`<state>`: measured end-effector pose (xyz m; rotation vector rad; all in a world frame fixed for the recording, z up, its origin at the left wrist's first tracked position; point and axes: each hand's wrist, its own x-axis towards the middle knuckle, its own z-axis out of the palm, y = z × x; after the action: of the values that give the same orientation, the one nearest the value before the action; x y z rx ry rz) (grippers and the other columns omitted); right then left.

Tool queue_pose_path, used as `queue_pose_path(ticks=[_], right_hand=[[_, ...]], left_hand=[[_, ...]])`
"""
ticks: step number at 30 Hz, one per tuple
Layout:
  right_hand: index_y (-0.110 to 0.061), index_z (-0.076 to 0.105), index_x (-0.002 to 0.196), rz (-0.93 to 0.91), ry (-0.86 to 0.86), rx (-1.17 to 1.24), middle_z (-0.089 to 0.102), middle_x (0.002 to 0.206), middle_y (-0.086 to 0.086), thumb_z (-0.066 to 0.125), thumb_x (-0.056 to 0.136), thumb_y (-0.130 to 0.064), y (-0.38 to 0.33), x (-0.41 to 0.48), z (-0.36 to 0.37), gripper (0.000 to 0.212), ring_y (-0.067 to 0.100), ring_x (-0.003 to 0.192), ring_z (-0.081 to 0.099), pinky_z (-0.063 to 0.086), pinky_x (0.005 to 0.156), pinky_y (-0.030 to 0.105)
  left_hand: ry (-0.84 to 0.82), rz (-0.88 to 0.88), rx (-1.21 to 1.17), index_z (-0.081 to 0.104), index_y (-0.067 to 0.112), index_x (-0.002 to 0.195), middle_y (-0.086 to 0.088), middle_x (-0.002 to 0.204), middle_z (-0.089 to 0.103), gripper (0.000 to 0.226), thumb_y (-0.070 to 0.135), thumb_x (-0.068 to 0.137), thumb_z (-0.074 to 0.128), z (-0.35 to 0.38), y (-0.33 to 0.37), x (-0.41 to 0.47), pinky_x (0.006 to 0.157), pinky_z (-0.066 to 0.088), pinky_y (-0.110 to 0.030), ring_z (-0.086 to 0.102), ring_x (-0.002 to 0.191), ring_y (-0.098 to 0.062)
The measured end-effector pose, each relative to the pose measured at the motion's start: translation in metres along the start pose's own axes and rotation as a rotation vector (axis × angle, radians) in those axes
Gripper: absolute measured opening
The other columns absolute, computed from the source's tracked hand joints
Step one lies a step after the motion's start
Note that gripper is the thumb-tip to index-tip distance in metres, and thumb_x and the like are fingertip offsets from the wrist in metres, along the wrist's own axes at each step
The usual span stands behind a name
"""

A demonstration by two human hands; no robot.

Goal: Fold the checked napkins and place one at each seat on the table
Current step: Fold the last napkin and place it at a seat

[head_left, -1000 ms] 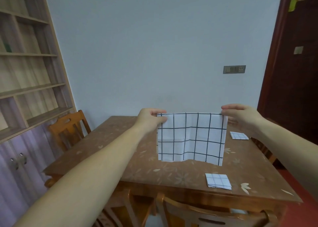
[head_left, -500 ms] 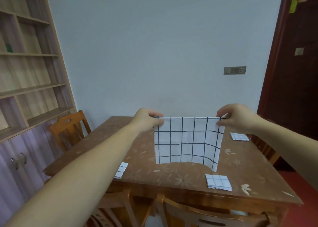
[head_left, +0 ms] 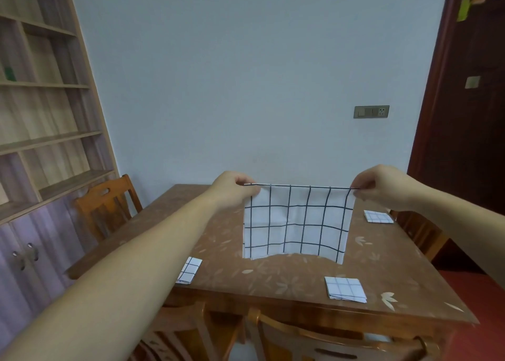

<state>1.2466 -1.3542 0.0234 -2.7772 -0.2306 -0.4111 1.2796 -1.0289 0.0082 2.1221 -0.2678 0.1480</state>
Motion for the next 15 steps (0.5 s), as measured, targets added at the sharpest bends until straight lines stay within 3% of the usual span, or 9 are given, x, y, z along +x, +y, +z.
queue_pose_path(ticks=[3, 6, 10, 13, 15], right_hand=[[-0.018, 0.073, 0.085, 0.039, 0.027, 0.181, 0.073, 0.087, -0.005, 0.068, 0.088, -0.017, -0.001, 0.000, -0.001, 0.005, 0.012, 0.085, 0.067, 0.050, 0.077, 0.026], [-0.010, 0.071, 0.091, 0.091, 0.060, 0.508, 0.071, 0.088, 0.001, 0.068, 0.090, -0.017, -0.013, -0.003, -0.004, 0.008, 0.014, 0.080, 0.064, 0.049, 0.077, 0.024], [-0.006, 0.070, 0.094, 0.007, 0.062, 0.461, 0.070, 0.080, 0.002, 0.067, 0.090, -0.016, -0.038, -0.002, 0.001, 0.011, 0.013, 0.071, 0.060, 0.047, 0.072, 0.020], [-0.012, 0.072, 0.093, -0.078, 0.021, 0.351, 0.074, 0.088, -0.003, 0.067, 0.090, -0.018, -0.062, 0.003, 0.006, 0.009, 0.011, 0.080, 0.066, 0.046, 0.073, 0.015], [-0.015, 0.072, 0.090, -0.129, 0.012, 0.346, 0.074, 0.089, -0.003, 0.067, 0.089, -0.018, -0.076, 0.006, 0.011, 0.005, 0.010, 0.083, 0.067, 0.046, 0.072, 0.014]], left_hand=[[-0.078, 0.000, 0.055, 0.067, 0.009, 0.083, -0.006, 0.069, 0.059, 0.008, 0.014, 0.089, 0.066, -0.002, -0.005, 0.003, 0.057, 0.044, -0.022, 0.051, 0.061, -0.021], [-0.190, 0.016, 0.308, 0.068, 0.019, 0.078, 0.001, 0.073, 0.066, 0.009, 0.020, 0.087, 0.068, -0.006, -0.013, 0.006, 0.068, 0.046, -0.025, 0.057, 0.065, -0.014], [-0.399, 0.032, 0.635, 0.068, 0.022, 0.077, 0.004, 0.079, 0.065, 0.007, 0.027, 0.078, 0.072, 0.000, -0.015, 0.003, 0.068, 0.046, -0.028, 0.056, 0.071, -0.014], [-0.427, 0.100, 0.492, 0.069, 0.026, 0.096, 0.010, 0.098, 0.066, 0.022, 0.038, 0.079, 0.076, 0.015, -0.003, -0.001, 0.084, 0.048, -0.026, 0.061, 0.091, -0.009], [-0.364, 0.140, 0.269, 0.070, 0.024, 0.093, 0.014, 0.087, 0.065, 0.021, 0.041, 0.082, 0.074, 0.028, 0.010, -0.002, 0.077, 0.045, -0.018, 0.059, 0.081, -0.001]])
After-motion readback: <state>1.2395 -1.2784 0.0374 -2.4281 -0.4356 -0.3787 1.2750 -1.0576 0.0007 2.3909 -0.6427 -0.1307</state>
